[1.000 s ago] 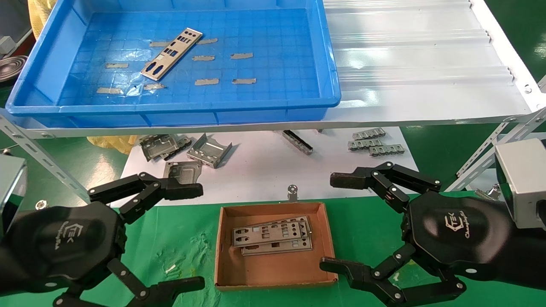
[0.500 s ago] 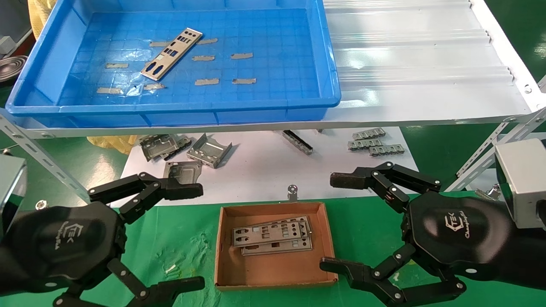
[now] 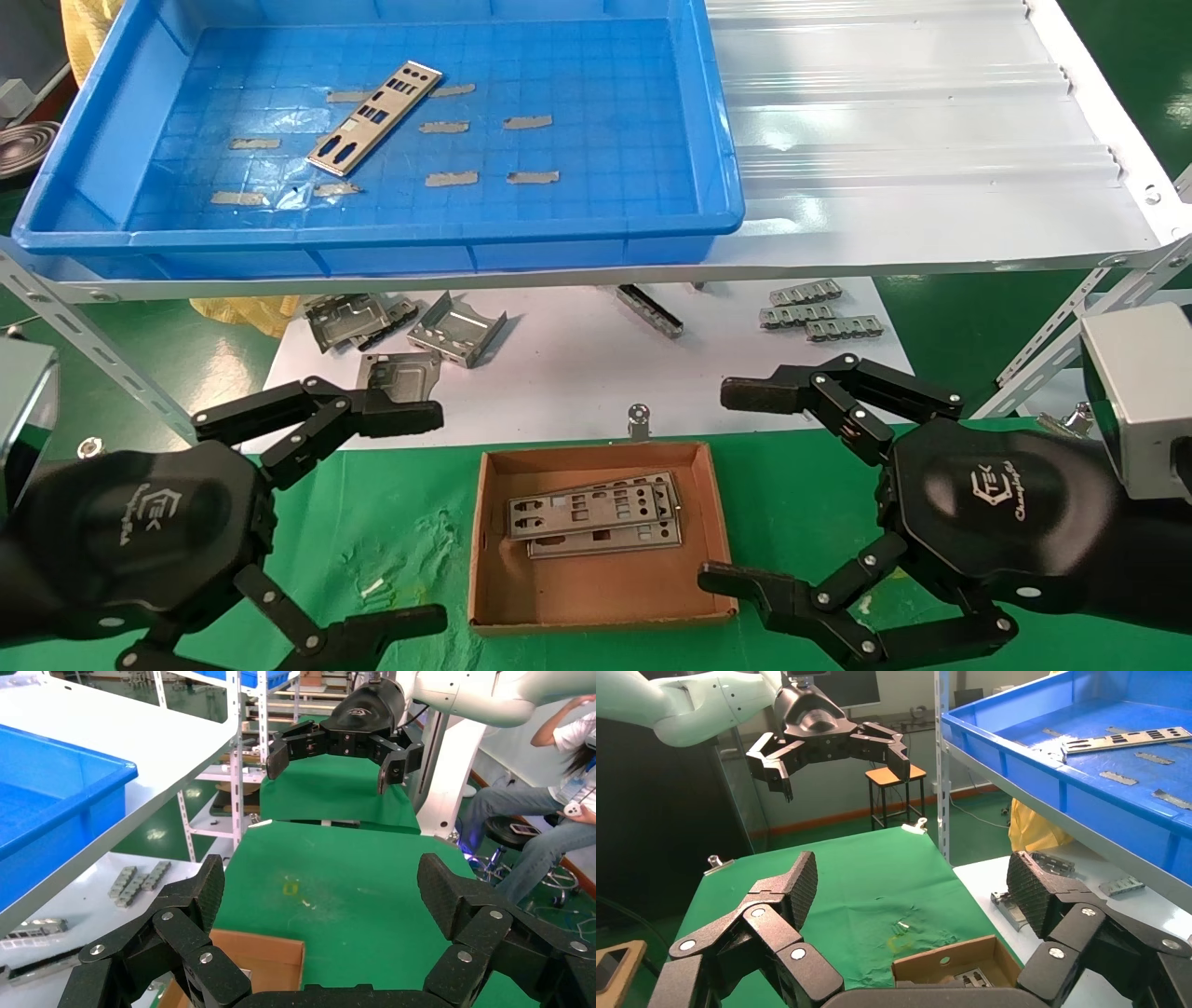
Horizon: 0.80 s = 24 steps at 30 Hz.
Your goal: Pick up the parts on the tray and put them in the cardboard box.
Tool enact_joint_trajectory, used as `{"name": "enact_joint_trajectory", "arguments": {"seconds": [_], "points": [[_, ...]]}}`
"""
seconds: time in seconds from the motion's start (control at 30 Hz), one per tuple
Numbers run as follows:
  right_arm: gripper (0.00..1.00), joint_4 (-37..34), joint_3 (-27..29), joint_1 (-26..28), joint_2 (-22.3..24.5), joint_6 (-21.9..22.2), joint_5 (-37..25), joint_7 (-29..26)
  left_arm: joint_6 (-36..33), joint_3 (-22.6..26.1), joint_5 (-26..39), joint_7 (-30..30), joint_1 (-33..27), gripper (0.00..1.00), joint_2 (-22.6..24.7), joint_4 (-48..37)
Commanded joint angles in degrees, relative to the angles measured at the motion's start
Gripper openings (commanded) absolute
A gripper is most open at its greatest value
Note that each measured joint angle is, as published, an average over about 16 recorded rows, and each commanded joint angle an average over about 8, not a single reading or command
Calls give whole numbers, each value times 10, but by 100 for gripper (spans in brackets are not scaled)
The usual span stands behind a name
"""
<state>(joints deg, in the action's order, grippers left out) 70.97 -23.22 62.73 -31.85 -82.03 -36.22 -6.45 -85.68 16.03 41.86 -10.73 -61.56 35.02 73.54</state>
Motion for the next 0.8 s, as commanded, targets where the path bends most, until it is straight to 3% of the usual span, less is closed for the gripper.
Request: {"name": "enact_joint_trajectory", "arguments": {"seconds": [0.03,0.8], "points": [[100,0,0,0,0,0,0,0,0,0,0,0,0,100,0,0],[100,0,0,0,0,0,0,0,0,0,0,0,0,100,0,0]]}}
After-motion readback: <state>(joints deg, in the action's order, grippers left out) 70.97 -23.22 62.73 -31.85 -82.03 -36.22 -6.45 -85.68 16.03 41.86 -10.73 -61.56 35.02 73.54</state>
